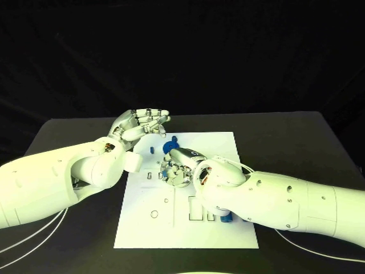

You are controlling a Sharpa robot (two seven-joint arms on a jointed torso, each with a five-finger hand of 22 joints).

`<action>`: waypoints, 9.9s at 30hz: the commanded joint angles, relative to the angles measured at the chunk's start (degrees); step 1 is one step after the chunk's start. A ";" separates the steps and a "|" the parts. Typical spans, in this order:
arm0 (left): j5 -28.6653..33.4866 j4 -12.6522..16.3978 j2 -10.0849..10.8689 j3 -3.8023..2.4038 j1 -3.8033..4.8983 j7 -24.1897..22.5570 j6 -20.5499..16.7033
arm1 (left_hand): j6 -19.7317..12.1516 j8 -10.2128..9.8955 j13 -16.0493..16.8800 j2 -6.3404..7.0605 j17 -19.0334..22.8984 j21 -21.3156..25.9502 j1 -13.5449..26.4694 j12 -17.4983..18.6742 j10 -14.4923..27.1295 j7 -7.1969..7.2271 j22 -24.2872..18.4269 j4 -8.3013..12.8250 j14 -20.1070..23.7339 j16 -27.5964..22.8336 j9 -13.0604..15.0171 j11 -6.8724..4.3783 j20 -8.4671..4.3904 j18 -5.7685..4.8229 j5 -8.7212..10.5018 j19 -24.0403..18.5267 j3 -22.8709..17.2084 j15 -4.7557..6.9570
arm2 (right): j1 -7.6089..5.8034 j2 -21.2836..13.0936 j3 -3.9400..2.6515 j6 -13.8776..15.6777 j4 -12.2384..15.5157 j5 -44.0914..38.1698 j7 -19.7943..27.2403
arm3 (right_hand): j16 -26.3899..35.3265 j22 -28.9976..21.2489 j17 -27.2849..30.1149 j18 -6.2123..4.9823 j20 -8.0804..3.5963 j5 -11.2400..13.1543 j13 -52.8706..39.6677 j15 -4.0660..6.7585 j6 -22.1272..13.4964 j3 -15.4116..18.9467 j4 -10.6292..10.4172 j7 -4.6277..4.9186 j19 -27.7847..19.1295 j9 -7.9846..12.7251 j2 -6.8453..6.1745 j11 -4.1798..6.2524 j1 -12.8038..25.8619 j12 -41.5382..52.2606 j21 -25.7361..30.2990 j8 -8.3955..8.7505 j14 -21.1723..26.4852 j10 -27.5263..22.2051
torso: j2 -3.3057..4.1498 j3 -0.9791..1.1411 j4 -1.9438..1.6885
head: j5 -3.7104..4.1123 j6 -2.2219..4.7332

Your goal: Assemble the parts on the task board

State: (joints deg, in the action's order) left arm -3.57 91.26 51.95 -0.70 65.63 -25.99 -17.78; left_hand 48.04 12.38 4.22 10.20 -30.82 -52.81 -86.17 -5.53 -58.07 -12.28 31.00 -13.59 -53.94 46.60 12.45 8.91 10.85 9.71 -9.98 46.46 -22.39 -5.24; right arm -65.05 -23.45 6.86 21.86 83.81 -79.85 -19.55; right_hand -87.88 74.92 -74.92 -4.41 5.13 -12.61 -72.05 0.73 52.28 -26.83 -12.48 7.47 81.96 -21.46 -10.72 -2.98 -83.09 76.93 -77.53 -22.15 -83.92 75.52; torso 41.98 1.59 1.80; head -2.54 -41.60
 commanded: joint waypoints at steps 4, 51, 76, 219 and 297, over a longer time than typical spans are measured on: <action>0.11 0.04 -0.13 -0.05 0.03 -0.64 0.93 | -0.20 0.33 -0.01 0.18 0.06 -0.22 -0.25 0.29 -0.36 0.13 0.06 -0.13 0.33 0.20 0.06 0.13 0.01 0.74 0.34 -0.25 -0.29 -0.01 | 0.20 0.24 0.01 -0.79 -0.26 -2.20 -1.40 | -0.14 4.17 -10.51 1.09 -0.13 -0.18 0.04 0.42 0.40 -0.27 -0.08 0.04 0.19 -0.03 -0.06 0.14 0.66 -0.40 0.36 -0.31 -4.95 -0.07 | -0.04 -0.07 0.14 | -0.14 -0.23; 0.14 -0.11 -0.03 -0.05 0.03 -0.22 1.15 | -0.20 0.35 -0.02 0.22 0.10 -0.53 -0.13 0.30 -0.39 0.12 0.25 -0.05 0.42 0.34 0.12 0.14 0.04 0.74 0.37 -0.50 -0.49 -0.03 | 0.61 0.90 0.01 0.60 -1.49 -2.69 -1.07 | 0.14 3.34 -10.11 0.84 0.31 -0.10 2.10 -0.20 -2.61 3.11 -2.79 0.89 -0.30 1.12 -3.71 -0.65 5.95 -2.44 1.99 0.27 -4.86 -1.93 | -0.05 -0.03 0.11 | -0.26 -0.70; -0.32 -1.65 0.27 -0.04 0.04 0.44 0.83 | -0.25 0.36 0.20 0.43 0.14 -1.00 0.46 -0.14 -1.29 -0.02 0.53 -0.14 0.54 0.69 0.22 0.10 0.12 0.75 0.43 -1.02 -0.66 -0.04 | 0.66 -0.90 -0.07 6.72 1.34 -3.19 1.31 | 0.12 2.11 -10.32 0.41 1.82 9.25 4.81 -1.86 -9.12 19.32 -4.31 2.93 -1.22 3.94 -1.84 -2.58 1.61 -4.26 4.52 3.32 -4.87 -5.67 | -0.34 0.00 0.26 | -0.54 -0.76; -52.63 -8.67 -7.86 0.35 0.40 52.61 25.28 | -2.29 29.16 37.05 -5.42 -46.93 -26.83 17.68 -58.10 -1.72 6.04 30.48 -3.17 -30.93 39.33 17.25 -6.66 -5.36 -3.75 0.18 22.77 9.61 6.22 | -4.79 -23.09 -0.87 14.29 -2.59 41.18 30.64 | 60.90 -40.13 37.34 -5.98 3.68 0.11 48.89 -3.28 -11.32 18.78 -4.19 3.76 -19.06 8.08 1.97 -3.70 1.03 -32.91 63.51 -5.61 11.76 -24.18 | -4.66 -3.44 -0.16 | -6.10 -5.44; -62.47 -6.48 -7.19 1.55 1.62 54.74 24.10 | 2.84 38.87 47.03 2.45 -59.18 -30.79 23.13 -63.93 -15.76 10.77 40.29 9.40 -36.06 43.40 29.42 -11.24 -9.25 -5.72 -5.06 30.80 -32.25 10.36 | -4.34 -22.96 -0.72 13.36 -2.20 39.65 29.82 | 63.03 -41.27 37.09 -6.01 3.87 0.06 50.04 -3.42 -11.62 18.33 -3.91 3.88 -19.11 8.32 1.82 -3.82 -0.44 -33.20 64.57 -5.95 11.81 -24.47 | -4.54 -3.34 -0.30 | -6.37 -6.34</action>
State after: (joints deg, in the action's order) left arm -64.75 84.49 44.83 0.85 67.18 28.52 4.70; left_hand 47.03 48.54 51.21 12.90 -74.92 -83.25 -63.19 -69.25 -73.54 -5.10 71.26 -11.78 -84.05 89.80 31.30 -2.44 1.63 4.32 -14.84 76.99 -47.42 4.81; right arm -69.42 -46.43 6.15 35.78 81.50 -39.60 9.92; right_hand -24.99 33.70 -37.73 -9.74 8.51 -12.31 -22.06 -2.55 40.89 -8.18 -16.43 10.67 62.81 -13.24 -9.09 -6.67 -82.97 44.03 -13.19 -27.72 -72.05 51.19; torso 37.43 -1.75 1.50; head -8.85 -47.84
